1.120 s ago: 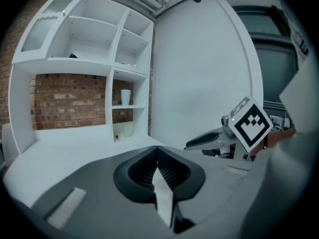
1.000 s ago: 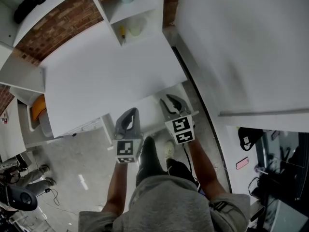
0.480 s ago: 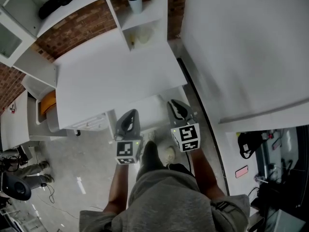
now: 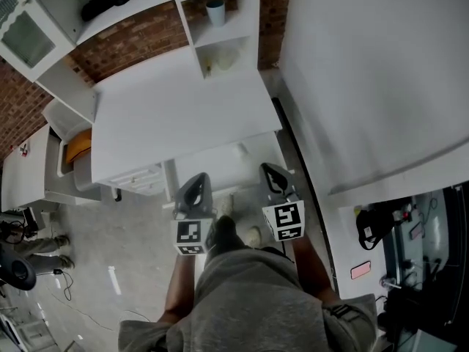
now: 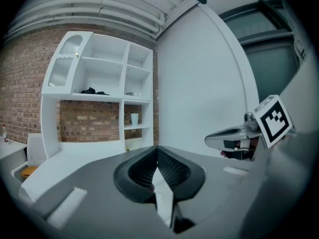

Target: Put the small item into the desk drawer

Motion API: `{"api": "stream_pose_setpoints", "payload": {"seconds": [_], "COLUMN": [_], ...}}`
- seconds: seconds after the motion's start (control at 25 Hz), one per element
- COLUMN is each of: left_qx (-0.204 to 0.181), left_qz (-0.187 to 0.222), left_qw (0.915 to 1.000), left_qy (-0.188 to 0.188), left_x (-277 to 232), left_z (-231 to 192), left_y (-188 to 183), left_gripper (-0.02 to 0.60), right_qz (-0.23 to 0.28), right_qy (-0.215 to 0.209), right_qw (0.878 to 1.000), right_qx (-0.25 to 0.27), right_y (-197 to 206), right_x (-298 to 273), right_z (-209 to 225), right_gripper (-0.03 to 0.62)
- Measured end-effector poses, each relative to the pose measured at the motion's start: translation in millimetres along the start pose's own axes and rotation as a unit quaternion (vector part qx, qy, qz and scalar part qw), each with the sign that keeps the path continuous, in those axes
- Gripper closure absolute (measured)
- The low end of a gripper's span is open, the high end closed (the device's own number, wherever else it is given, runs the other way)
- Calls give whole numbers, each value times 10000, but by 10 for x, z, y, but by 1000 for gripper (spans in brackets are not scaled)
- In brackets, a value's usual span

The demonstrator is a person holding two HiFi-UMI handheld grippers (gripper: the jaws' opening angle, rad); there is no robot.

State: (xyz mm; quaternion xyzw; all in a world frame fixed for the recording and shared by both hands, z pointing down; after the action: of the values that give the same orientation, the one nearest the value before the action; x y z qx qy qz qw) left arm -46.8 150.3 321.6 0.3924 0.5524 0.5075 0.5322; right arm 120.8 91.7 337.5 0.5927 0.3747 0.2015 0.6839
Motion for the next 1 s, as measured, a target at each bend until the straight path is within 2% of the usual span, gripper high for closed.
{"api": "stream_pose_setpoints", "payload": {"seconds": [0.36,1.0], "left_qx": [18,-89], "left_qz": [-64,-34], "left_qw": [9998,9999], "left_qy": [-175,-141], "left_x": [314,237], "left_z": [79,149], "left_y": [64,24], "left_gripper": [569,569], "right_qz": [-28,-29], "right_qy": [-98,-121], "right_qw": [9999,9999], "right_qx": [-120,-37], "right_y": [155,145], "right_x": [293,288], "right_z": [-83,-17], "right_gripper": [591,591]}}
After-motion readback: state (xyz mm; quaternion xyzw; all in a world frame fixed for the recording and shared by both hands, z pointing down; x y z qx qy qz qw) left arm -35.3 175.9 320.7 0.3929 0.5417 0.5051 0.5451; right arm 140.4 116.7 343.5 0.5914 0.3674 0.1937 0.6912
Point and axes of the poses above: the fingertips, and each gripper's own axes: x backward along the fingers, z to its right, y out of its underside, the point moved 4 cm from there along x, backward along the fingers, and after that the axes turned 4 degrees about -x, right-handed, at the moved point
